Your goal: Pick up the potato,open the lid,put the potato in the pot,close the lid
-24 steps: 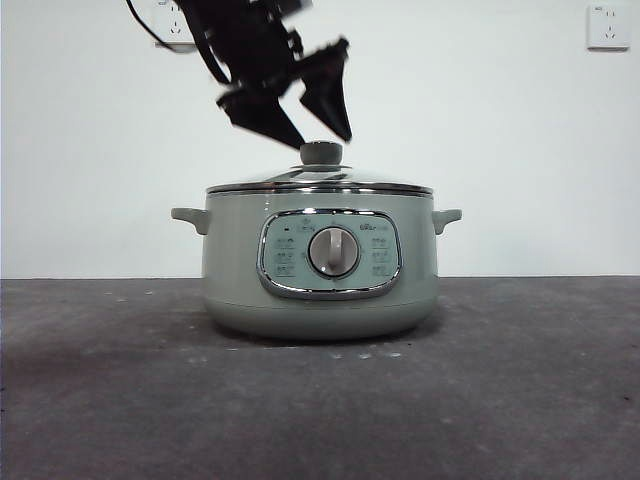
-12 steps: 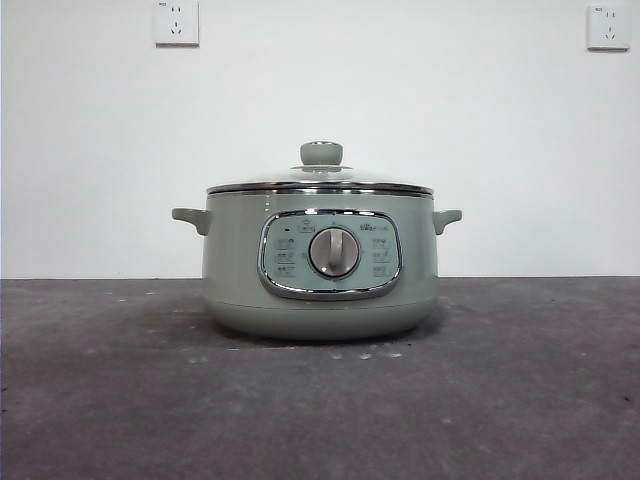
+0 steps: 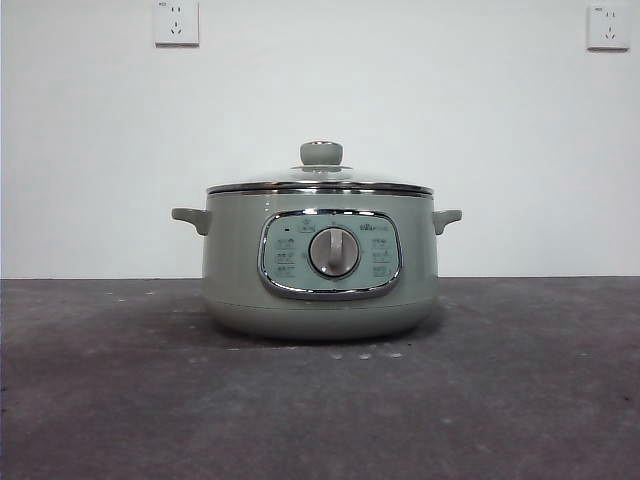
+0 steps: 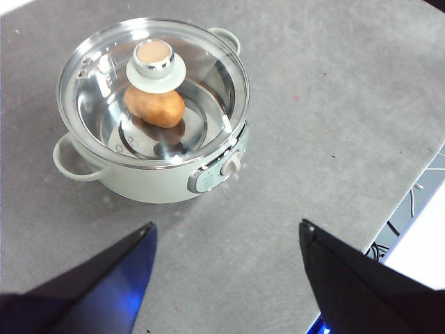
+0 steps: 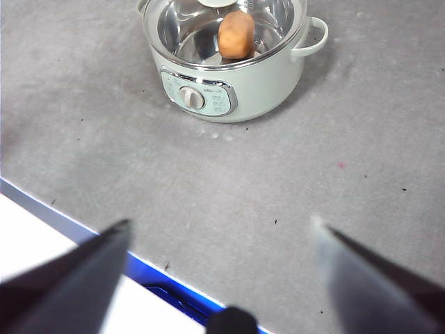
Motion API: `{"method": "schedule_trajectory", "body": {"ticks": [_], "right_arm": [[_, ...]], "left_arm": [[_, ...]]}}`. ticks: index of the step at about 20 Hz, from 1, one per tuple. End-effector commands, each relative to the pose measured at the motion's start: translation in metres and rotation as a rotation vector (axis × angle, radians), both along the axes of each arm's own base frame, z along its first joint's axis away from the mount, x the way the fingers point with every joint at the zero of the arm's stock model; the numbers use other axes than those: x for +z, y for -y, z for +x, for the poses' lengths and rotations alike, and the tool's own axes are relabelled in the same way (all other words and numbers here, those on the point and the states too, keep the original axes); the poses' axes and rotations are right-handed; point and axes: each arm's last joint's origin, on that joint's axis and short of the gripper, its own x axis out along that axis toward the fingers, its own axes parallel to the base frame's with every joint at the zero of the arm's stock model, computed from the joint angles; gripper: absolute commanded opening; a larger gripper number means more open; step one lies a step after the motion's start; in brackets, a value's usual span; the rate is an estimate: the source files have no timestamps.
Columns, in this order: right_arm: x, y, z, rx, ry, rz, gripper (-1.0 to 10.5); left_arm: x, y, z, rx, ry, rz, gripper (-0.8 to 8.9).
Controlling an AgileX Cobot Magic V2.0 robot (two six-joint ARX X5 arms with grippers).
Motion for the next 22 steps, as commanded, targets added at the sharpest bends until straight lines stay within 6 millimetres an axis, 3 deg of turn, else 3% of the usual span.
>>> {"method": "schedule_trajectory", "body": {"ticks": [1, 3, 22], "right_arm": [[-0.0040, 0.0001, 0.0001, -0.003, -0.027, -0.020, 1.0], [-0.0040, 0.0001, 0.0001, -0.002, -0.027, -0.021, -0.1], [-0.0040, 0.0003, 0.0003, -0.029, -0.036, -0.009, 0.0]], "left_arm": [[0.0003, 0.0003, -0.0004, 0.002, -0.002, -0.005, 2.36], [0.0004, 0.0002, -0.0005, 0.001, -0.001, -0.005, -0.25], [0.0011, 0.0005, 0.0003, 0.004, 0.010, -0.008, -0.04]]}}
